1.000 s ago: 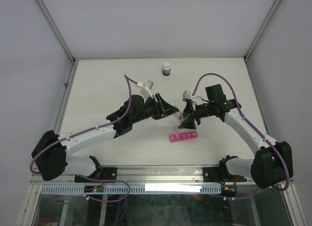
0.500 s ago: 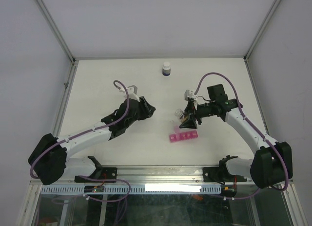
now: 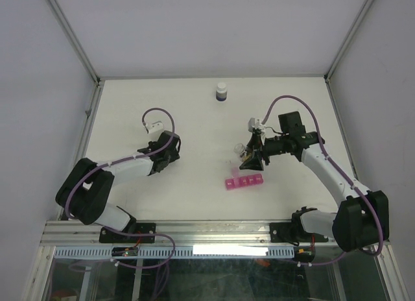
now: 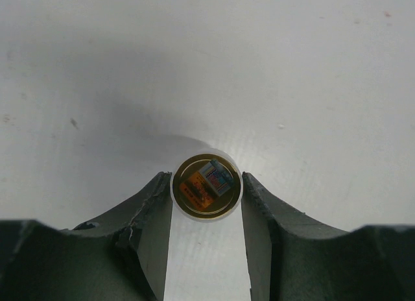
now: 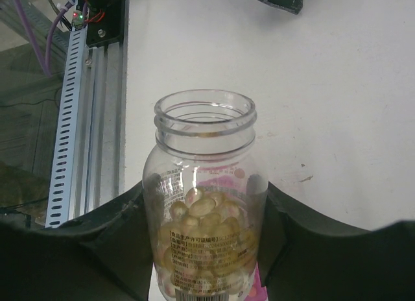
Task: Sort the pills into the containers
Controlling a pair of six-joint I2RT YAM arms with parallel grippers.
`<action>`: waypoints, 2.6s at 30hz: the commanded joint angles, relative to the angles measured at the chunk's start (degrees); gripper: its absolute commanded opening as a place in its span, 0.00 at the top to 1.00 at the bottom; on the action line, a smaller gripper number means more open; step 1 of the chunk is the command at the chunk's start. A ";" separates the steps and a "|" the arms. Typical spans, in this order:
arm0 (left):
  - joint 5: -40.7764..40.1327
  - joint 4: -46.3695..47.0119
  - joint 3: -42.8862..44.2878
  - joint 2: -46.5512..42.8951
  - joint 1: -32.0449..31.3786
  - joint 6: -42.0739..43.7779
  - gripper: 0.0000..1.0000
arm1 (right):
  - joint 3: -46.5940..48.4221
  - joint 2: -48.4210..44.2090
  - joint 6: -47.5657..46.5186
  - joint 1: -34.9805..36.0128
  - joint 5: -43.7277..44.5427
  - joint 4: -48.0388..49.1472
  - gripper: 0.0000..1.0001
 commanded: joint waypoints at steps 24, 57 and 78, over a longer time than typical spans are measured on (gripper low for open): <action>12.07 -0.96 3.45 -21.90 1.62 4.00 0.14 | 23.46 -5.56 61.57 -19.63 4.87 41.62 1.00; 60.88 71.81 -28.38 -31.67 -3.20 22.80 0.01 | 15.51 -6.48 -24.71 -14.65 -6.81 -22.38 1.00; 39.23 75.16 -27.32 -1.49 -24.66 55.40 0.01 | -5.65 -1.68 -25.49 5.63 22.05 -10.17 1.00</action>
